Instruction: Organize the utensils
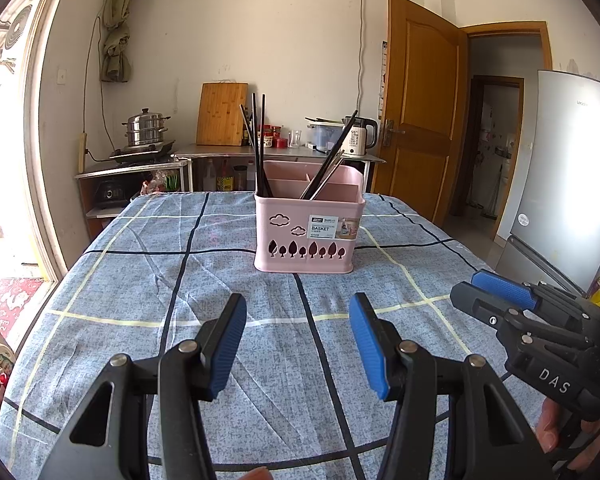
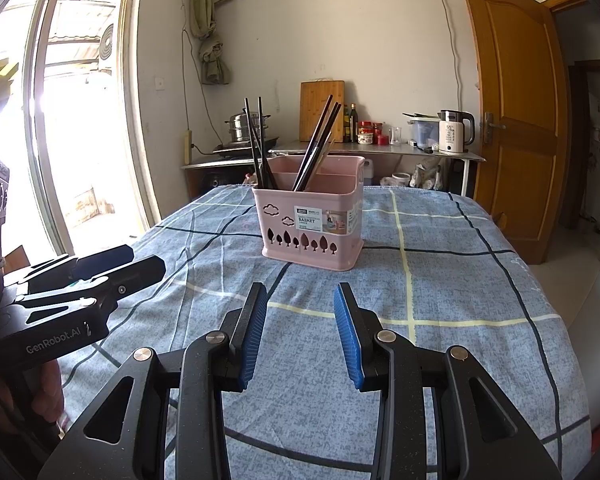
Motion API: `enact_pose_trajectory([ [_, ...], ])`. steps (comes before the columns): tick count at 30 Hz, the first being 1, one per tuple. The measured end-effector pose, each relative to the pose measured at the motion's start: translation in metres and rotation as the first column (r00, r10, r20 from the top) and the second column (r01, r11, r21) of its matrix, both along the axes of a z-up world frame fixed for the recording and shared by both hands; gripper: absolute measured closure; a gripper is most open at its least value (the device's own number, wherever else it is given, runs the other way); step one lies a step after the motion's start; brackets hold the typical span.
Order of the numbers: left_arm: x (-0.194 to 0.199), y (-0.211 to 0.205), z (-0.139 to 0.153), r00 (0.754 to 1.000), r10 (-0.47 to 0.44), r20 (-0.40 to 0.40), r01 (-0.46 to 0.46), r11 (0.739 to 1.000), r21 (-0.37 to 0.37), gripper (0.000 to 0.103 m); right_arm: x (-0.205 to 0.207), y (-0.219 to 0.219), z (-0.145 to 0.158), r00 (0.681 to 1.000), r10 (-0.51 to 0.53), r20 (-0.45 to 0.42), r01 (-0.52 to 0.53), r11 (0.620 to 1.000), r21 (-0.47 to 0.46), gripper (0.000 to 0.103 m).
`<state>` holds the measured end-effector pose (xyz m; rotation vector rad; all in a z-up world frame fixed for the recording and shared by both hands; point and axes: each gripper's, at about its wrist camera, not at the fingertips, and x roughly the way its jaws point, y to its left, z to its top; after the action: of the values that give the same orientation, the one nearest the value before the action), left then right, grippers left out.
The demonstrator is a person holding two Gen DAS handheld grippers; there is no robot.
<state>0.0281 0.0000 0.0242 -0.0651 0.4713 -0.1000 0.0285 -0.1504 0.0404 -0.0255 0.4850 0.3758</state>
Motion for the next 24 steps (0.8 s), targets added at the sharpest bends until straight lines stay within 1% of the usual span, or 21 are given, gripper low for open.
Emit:
enact_pose_trajectory([
  [14, -0.0024, -0.0020, -0.0007, 1.000, -0.001, 0.004, 0.001, 1.000, 0.010, 0.047, 0.0012, -0.0003, -0.0006, 1.000, -0.002, -0.002, 0.002, 1.000, -0.002, 0.067],
  [18, -0.0028, -0.0024, -0.0012, 1.000, -0.009, 0.002, 0.009, 1.000, -0.003, 0.047, 0.0013, 0.0000, -0.0007, 1.000, -0.002, -0.002, 0.002, 1.000, -0.002, 0.067],
  [24, -0.0025, -0.0021, -0.0021, 1.000, 0.003, -0.004, -0.003, 1.000, 0.008, 0.047, 0.0017, -0.0002, -0.0012, 1.000, -0.005, -0.004, 0.005, 1.000, -0.002, 0.067],
])
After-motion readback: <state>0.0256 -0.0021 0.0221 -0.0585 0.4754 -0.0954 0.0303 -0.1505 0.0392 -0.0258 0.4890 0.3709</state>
